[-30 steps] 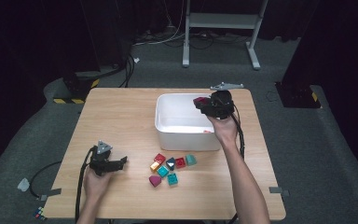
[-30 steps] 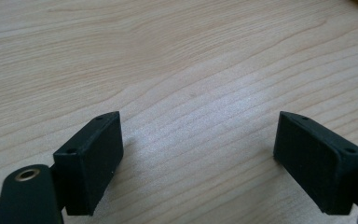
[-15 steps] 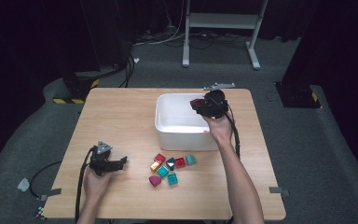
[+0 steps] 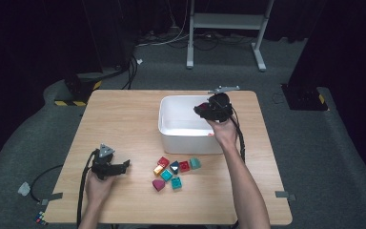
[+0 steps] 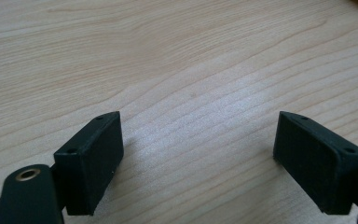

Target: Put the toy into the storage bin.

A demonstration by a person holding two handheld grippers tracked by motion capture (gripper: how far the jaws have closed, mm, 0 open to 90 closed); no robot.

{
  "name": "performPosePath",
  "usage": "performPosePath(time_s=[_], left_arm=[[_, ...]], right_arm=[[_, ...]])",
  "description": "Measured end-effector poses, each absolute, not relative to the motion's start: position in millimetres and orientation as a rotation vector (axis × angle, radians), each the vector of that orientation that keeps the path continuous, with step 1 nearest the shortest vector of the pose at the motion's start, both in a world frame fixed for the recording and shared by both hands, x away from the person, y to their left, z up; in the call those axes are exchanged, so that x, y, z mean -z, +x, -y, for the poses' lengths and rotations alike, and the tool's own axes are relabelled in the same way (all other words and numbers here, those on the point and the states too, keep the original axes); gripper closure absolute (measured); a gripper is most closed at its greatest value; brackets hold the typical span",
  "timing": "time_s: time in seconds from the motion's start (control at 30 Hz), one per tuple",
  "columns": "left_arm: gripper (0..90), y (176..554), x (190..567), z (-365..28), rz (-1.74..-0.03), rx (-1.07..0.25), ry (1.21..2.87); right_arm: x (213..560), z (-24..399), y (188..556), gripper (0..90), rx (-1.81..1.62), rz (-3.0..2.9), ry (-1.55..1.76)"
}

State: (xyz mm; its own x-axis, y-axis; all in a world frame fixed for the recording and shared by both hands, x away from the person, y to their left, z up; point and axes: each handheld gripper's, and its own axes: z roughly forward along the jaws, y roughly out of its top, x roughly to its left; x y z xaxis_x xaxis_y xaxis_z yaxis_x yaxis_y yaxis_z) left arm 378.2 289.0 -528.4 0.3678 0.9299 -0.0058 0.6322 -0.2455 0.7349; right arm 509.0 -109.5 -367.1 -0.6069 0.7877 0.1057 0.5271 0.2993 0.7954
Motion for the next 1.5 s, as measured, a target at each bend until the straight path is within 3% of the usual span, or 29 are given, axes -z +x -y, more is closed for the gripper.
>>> performPosePath(time_s=[0.37, 1.5], left_arm=[[16.1, 378.2, 528.4, -288.9, -1.348, -0.584, 1.976], [16.1, 378.2, 528.3, -288.9, -1.346, -0.585, 1.978]], right_arm=[[360.0, 121.9, 496.9, 45.3, -1.283, -2.240, 1.171], [366.5, 166.8, 423.0, 43.7, -1.497, -2.102, 1.109]])
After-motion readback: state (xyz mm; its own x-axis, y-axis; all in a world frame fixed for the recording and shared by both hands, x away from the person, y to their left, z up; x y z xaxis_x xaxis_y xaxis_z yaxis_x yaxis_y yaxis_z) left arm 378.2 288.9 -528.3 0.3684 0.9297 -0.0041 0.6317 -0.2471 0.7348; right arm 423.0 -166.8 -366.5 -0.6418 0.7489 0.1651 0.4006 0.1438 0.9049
